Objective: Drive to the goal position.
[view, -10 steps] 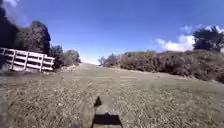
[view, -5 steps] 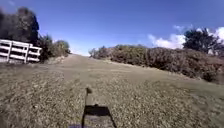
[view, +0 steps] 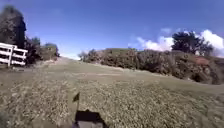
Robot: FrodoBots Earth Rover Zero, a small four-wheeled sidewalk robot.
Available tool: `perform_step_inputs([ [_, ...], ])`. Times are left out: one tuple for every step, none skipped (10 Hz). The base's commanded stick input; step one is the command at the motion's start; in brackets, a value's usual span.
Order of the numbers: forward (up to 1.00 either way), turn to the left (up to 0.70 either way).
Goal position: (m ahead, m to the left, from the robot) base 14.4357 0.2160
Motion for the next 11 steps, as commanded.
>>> perform_step_inputs([
  [0.70,-0.35],
  [0.70,-0.35],
  [0.70,-0.35],
  [0.70,-0.35],
  [0.70,-0.35],
  [0.70,-0.35],
  [0.70,-0.35],
  [0.70,-0.35],
  [0.70,-0.35],
  [0.70,-0.35],
  [0.70,-0.35],
])
